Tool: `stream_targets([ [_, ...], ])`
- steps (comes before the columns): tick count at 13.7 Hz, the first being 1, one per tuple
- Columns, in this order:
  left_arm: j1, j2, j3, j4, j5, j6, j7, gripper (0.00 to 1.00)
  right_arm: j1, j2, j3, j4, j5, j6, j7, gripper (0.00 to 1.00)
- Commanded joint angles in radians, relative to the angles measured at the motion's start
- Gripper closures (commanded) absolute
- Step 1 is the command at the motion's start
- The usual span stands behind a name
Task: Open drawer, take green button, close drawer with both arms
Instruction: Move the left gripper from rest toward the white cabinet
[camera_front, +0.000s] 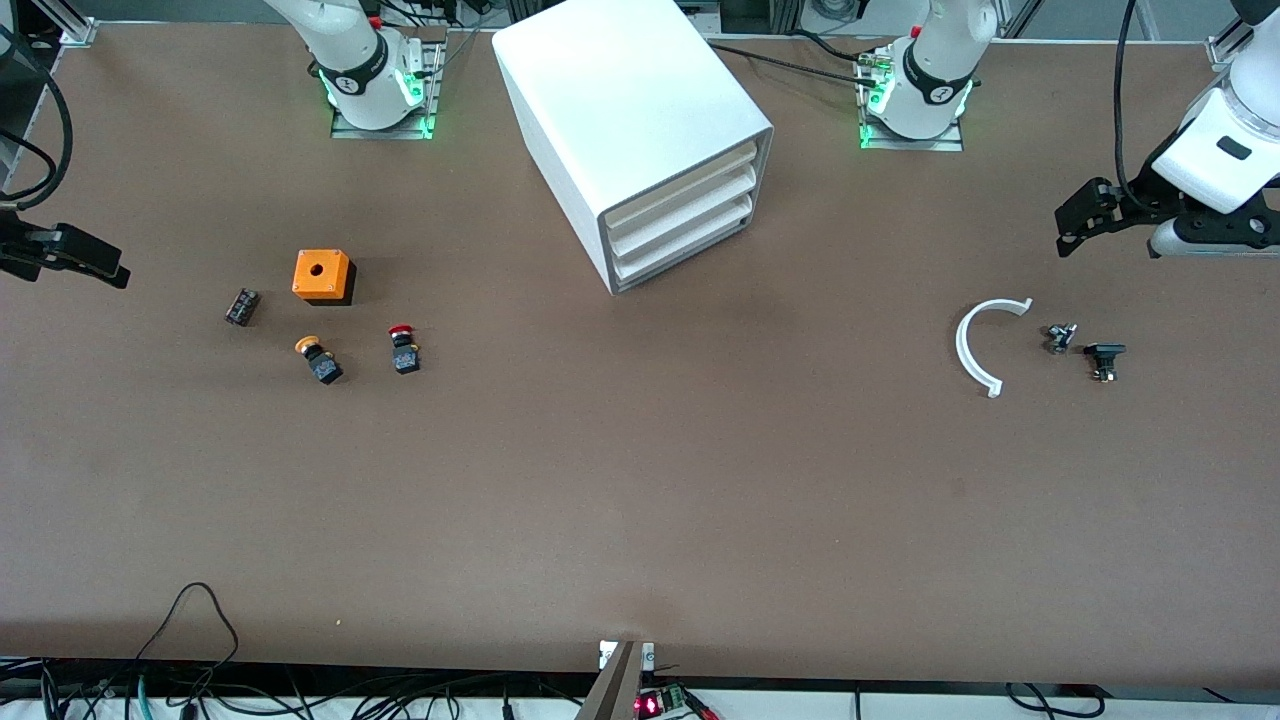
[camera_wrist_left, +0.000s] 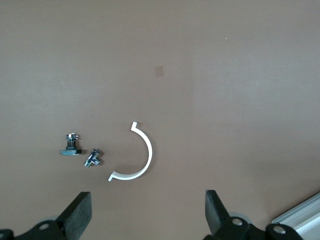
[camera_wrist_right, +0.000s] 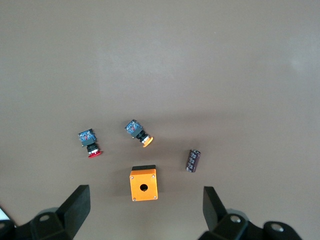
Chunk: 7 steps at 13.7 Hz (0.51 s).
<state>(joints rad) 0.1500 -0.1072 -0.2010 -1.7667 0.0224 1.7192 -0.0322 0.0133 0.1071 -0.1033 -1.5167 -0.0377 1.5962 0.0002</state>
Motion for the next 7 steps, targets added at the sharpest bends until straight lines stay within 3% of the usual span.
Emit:
stream_targets([
  [1,-0.007,0.017,0.002,0.041,-0.006,-0.029,0.011,0.00,0.077,-0.038,-0.076,-0.033,0.016,-0.013,0.040,0.00],
  [7,-0.007,0.040,0.009,0.069,-0.007,-0.035,0.026,0.00,0.074,-0.046,-0.073,-0.031,0.016,-0.036,-0.002,0.00],
])
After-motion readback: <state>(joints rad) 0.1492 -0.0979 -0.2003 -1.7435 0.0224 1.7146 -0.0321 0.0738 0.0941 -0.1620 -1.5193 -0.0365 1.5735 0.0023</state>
